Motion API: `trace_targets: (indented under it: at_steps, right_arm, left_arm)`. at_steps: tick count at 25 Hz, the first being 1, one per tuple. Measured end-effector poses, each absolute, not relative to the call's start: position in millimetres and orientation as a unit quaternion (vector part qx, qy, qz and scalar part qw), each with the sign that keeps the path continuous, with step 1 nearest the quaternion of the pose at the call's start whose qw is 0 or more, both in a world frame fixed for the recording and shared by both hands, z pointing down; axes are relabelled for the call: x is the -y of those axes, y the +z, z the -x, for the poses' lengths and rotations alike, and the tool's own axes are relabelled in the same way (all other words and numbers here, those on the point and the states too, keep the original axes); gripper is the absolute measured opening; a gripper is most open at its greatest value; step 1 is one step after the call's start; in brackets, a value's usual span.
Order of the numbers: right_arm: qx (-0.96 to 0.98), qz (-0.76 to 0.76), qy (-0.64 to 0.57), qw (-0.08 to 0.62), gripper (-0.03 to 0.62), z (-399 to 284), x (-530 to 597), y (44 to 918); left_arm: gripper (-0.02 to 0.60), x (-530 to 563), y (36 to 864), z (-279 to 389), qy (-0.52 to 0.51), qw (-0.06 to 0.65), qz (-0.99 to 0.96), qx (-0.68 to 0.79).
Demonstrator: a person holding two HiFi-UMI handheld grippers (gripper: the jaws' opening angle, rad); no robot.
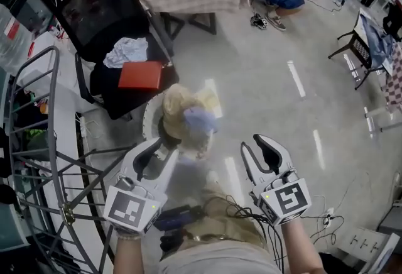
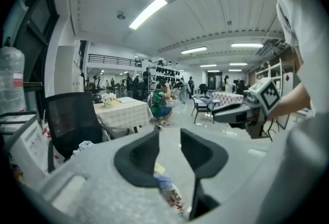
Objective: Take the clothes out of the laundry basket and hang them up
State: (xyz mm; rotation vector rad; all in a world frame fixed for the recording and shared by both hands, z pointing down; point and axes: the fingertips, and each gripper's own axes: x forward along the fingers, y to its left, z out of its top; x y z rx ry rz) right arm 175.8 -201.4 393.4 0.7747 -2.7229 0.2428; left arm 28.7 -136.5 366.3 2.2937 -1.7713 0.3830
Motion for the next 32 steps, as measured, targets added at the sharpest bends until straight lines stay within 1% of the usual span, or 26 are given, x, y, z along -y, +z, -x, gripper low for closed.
trace_targets:
  at_steps: [5, 8, 14, 16, 18, 22, 32]
  right_arm:
    - [0.941, -0.277, 0.1, 0.169, 0.115, -181, 221, 423]
    - [0.935, -0.289, 0.106, 0.177, 0.115, -184, 235, 444]
    - [0.923, -0.311, 0.123, 0.191, 0.115, -194, 249, 476]
    - [0.919, -0.319, 0.127, 0.191, 0.115, -197, 256, 485]
    - [0.915, -0.329, 0.131, 0.191, 0.114, -198, 262, 495]
    - [0.906, -0.347, 0.138, 0.196, 0.115, -200, 269, 519]
    - [0.884, -0.383, 0.171, 0.206, 0.115, -217, 284, 586]
  left_arm:
    - [0.138, 166, 400, -46, 0.161, 0.146, -0.795, 0.567]
    - [0.152, 191, 423, -53, 0.176, 0.146, -0.809, 0.541]
    - [0.153, 231, 469, -72, 0.203, 0.149, -0.837, 0.487]
    - [0.155, 242, 488, -78, 0.223, 0.138, -0.846, 0.465]
    - [0.155, 251, 511, -83, 0.25, 0.123, -0.856, 0.436]
    - [0.161, 265, 561, -98, 0.274, 0.138, -0.87, 0.387]
    - [0.172, 302, 717, -119, 0.377, 0.157, -0.864, 0.295]
